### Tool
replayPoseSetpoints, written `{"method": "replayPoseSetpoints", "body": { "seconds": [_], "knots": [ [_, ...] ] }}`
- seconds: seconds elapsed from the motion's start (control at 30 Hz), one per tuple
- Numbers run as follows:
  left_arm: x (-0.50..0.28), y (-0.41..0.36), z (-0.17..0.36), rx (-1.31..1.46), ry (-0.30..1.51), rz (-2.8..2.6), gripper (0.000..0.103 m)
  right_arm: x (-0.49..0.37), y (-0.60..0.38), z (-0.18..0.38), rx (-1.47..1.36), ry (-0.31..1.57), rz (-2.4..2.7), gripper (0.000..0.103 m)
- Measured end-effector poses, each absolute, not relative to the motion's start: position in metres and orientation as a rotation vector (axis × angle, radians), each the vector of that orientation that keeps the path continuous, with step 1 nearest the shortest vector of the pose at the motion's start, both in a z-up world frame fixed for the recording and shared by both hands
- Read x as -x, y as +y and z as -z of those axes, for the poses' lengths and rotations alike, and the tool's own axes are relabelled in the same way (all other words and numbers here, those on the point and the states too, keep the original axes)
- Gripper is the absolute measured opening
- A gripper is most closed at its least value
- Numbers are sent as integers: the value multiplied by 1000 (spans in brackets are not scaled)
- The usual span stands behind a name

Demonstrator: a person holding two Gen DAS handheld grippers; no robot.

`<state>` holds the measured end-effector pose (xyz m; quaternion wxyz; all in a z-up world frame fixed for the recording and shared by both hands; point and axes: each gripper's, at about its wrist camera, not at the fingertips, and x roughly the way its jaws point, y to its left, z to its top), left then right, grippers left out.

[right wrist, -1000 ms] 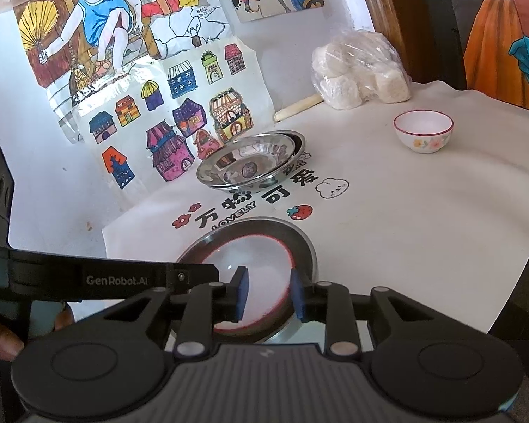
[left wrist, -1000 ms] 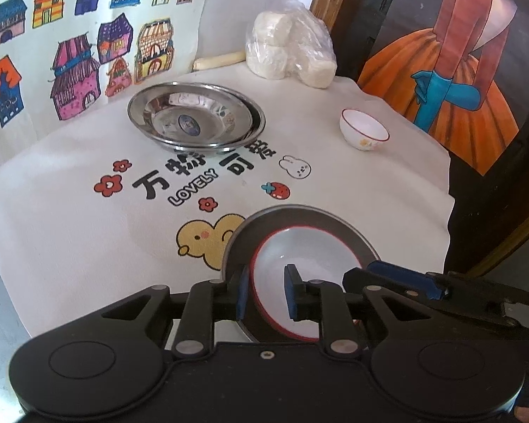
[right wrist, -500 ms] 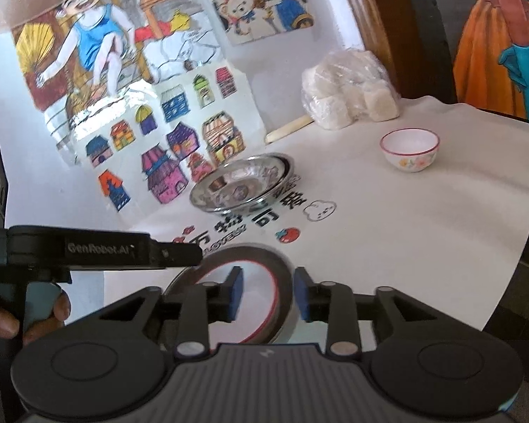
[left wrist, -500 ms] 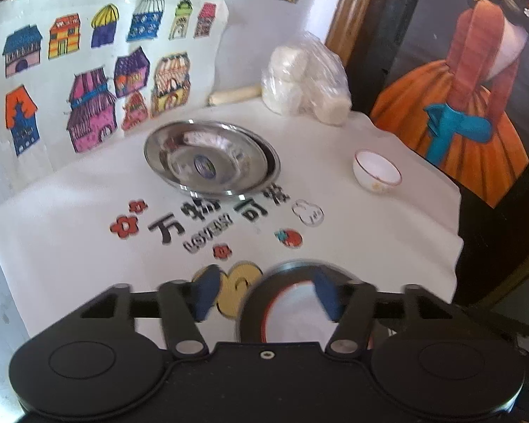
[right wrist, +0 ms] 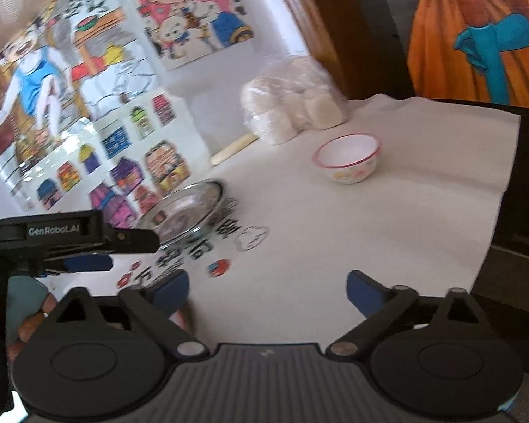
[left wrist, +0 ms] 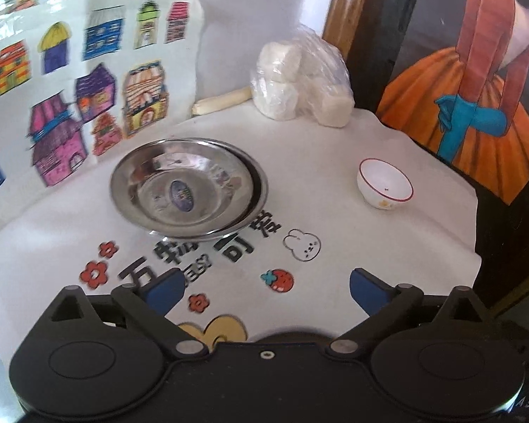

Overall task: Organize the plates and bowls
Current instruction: 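Move both grippers to the small white red-rimmed bowl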

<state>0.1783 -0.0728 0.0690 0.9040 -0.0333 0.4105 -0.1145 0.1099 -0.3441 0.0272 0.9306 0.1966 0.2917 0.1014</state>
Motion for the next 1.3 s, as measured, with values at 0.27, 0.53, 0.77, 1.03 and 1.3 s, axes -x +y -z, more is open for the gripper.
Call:
{"method": "replayPoseSetpoints", "body": {
  "seconds": [0.27,0.53,0.77,1.03,1.3],
  "knots": [
    [-216,-112,-64,-5,870,279,100,-132,-372,-17,-383,610,-98,103],
    [-260,-161,-62,-63,867,286,101,-162,-408,-8,-415,577,25,103],
    [-293,-187,-51,-80,883,295,101,-187,-427,2,-424,562,75,103],
    [-326,-200,-38,-61,902,288,101,-212,-432,4,-417,536,85,103],
    [-351,-212,-28,-85,907,295,101,-240,-424,0,-348,542,64,103]
  ]
}}
